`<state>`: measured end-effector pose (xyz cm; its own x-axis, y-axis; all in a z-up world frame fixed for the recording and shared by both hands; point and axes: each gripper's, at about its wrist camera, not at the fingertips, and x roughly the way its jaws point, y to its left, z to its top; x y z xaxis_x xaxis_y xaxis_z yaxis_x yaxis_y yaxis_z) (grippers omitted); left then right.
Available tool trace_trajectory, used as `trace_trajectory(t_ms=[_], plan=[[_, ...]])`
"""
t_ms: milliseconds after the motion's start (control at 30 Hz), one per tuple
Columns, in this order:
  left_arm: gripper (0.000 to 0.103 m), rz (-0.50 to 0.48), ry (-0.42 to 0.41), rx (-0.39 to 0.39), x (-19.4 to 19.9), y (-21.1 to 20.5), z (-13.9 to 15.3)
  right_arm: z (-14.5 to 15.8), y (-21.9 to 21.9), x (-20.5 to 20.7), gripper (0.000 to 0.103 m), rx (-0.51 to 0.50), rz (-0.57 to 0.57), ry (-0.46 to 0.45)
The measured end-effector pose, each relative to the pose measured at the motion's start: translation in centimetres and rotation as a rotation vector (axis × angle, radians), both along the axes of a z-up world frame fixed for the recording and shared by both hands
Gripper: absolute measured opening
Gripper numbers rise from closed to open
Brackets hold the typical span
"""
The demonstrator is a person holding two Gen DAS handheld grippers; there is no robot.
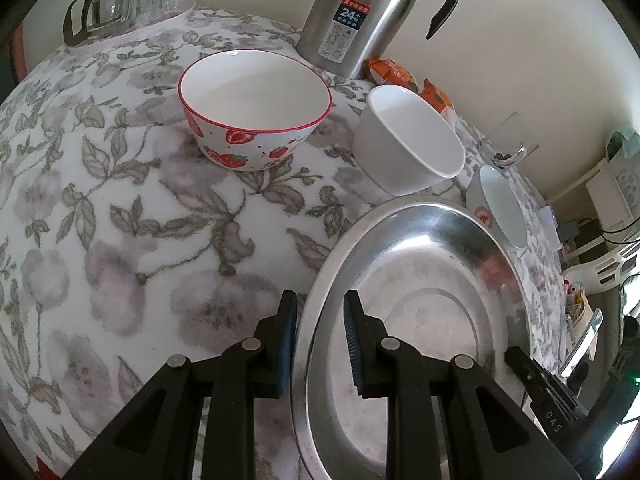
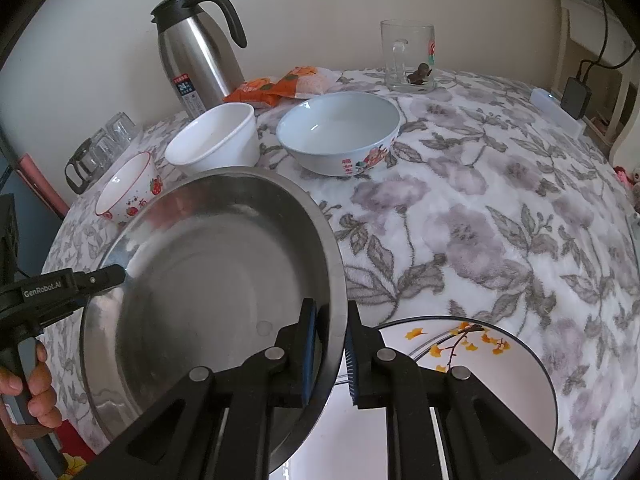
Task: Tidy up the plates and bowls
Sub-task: 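Lift the steel basin with the left gripper and hold it raised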
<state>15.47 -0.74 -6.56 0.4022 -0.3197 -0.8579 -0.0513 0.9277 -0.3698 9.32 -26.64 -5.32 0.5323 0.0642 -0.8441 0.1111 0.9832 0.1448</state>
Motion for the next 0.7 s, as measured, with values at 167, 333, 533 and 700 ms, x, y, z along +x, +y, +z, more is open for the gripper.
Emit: trace_trajectory(t_ms=[167,333,533,700], plan=[[0.023,0.0,0.002,0.0,0.0,0.0,0.0,0.0,-0.1,0.0,0.016,0.01,-0.005,0.003],[0.028,-0.003,0.006,0.0,0.1,0.0,0.2,-0.1,-0.3,0.2,0.019,0.039,-0.019,0.022],[0.036,-0.021,-0.012,0.029,0.1,-0.3,1.2,0.0,-0.3,0.2,0.026,0.04,-0.023,0.032],[0.038,-0.008,-0.037,0.037,0.0,0.0,2.4,1.1,-0.8,0.0,0.026,0.052,-0.048,0.008]])
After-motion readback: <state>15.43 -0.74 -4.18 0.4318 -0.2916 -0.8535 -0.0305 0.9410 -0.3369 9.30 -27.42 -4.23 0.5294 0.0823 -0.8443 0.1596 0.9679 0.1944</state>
